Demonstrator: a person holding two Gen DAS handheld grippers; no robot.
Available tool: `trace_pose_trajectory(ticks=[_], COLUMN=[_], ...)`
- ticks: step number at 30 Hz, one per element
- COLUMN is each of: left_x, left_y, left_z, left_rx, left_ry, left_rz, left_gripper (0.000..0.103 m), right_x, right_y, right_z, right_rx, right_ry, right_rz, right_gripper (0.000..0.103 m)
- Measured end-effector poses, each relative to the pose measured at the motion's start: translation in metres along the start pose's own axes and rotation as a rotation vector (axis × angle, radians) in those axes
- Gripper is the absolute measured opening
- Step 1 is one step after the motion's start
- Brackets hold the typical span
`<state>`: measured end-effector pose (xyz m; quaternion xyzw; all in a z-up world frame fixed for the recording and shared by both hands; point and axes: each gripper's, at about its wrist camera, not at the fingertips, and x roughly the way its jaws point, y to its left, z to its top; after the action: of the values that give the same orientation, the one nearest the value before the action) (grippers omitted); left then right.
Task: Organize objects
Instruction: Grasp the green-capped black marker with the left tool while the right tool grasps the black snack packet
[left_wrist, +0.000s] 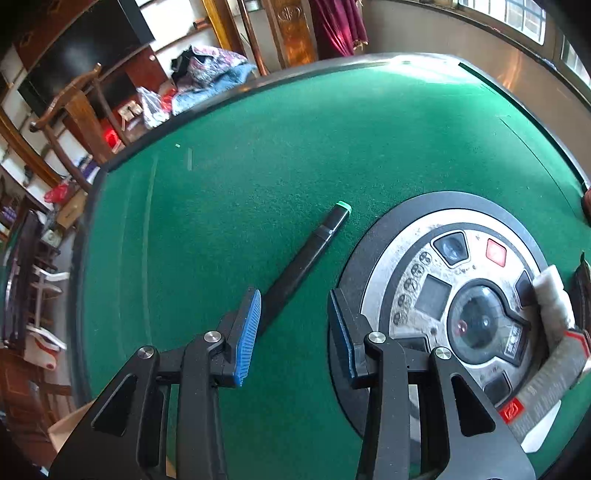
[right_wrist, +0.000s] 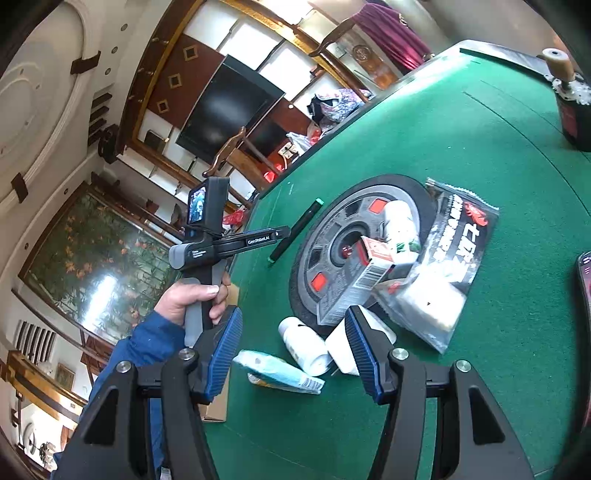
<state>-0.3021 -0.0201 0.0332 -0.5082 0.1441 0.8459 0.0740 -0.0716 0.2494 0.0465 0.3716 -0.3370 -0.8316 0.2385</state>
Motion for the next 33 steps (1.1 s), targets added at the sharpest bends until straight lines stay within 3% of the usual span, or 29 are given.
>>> trace_pose_trajectory(ticks=[7,9,11,14,16,18,22,25,33], left_x=[0.02,0.025,0.025,0.019,0.013,0.004,-0.018,-0.033,-0.058], left_y=[0.0,0.004,0.004,-0.006,-0.006,0.0,0.003,-0.001,-0.005], left_z=[0.005,0.004,0.004,-0.006,-0.016,-0.033,-0.073,-0.1,-0.157], left_rx=[-0.046,-0.122,-0.163,-0.173,-0.197,-0.248,-0.291,-0.304,-0.387], left_ry=[-0.015,-0.004,0.009,0.027,0.045,0.056,0.066,0.064,-0.002], left_rz=[-0.029,-0.062,-0.076,-0.003,0.025,0.002,-0.014,-0.01,-0.013], left_gripper=[0.037,0.032,0.014,0.014,0.014,0.014,0.014,0.014,0.014], right_x=[-0.004,-0.006,-0.01,-0.02,-0.029,-0.034,-0.029,-0.016,0.011], right_y=[-0.01,-0.013,-0.016,-0.027,-0.032,-0.039,-0.053,-0.06,-0.071], right_z=[0.004,0.006,0.008,0.014,0.02,0.023,0.027,0.027,0.031], right_rx=[0.024,0.033,0.047,0.087,0.102,0.12,0.146,0.18,0.206], right_ry=[-0.034,-0.049,-0.066,-0.109,-0.156,-0.183,-0.171,-0.115,-0.076], right_rz=[-0.048,-0.07,-0.093,-0.13,-0.196,-0.257,-0.326,-0.319,-0.324], right_gripper=[0.058,0.058,0.058,0.058,0.058,0.058,0.058,0.058,0.063])
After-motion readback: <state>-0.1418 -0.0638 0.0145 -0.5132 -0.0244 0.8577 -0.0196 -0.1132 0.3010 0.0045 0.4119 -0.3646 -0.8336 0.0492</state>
